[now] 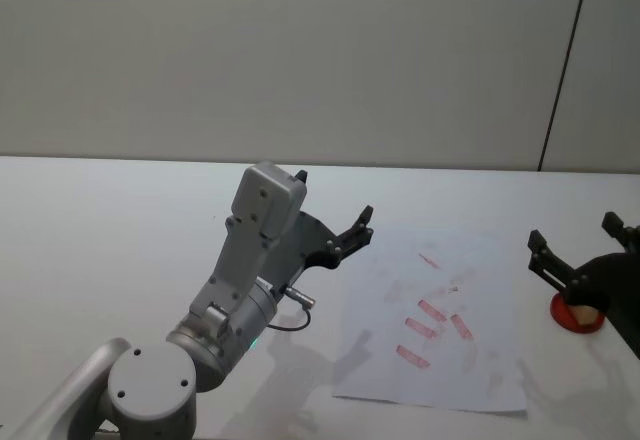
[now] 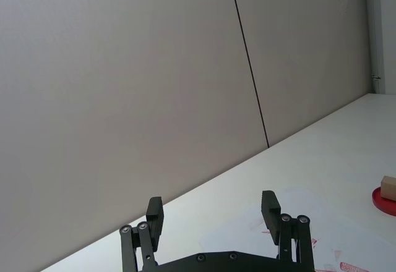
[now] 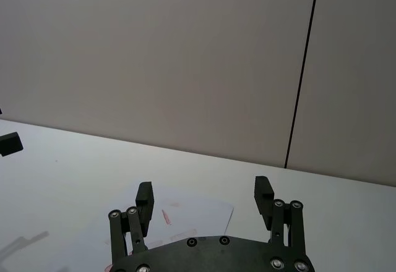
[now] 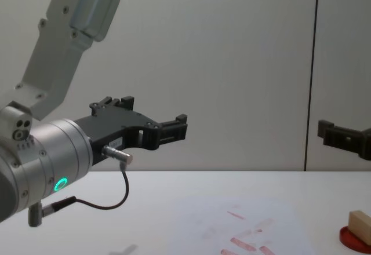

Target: Use the one hand to pick up the stamp and affix it onto the A4 paper.

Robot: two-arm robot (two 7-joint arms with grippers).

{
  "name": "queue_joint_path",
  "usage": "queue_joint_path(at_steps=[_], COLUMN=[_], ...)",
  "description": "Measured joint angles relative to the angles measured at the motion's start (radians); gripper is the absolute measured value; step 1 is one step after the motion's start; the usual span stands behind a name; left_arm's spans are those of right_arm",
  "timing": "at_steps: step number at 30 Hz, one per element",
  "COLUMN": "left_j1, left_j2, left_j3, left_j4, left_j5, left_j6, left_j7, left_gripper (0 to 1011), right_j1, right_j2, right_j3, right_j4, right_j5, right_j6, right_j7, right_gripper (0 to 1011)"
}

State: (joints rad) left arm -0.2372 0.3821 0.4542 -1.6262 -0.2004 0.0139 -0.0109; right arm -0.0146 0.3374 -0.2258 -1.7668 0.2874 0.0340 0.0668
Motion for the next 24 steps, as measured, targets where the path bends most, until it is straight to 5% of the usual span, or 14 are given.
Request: queue_joint_path(at_steps=[24], left_j1=[0.000], left_j2=[0.000], left_j3=[0.000], left_j4=[0.000], left_j5=[0.000], left_j6=[0.000], left_j7=[0.000], left_gripper=[1002], right_j1=[0.000], right_j2=[0.000], right_j3=[0.000], right_j4=[0.000], right_j5=[0.000], right_j6=[0.000], right_j7=[0.000], right_gripper=[1001])
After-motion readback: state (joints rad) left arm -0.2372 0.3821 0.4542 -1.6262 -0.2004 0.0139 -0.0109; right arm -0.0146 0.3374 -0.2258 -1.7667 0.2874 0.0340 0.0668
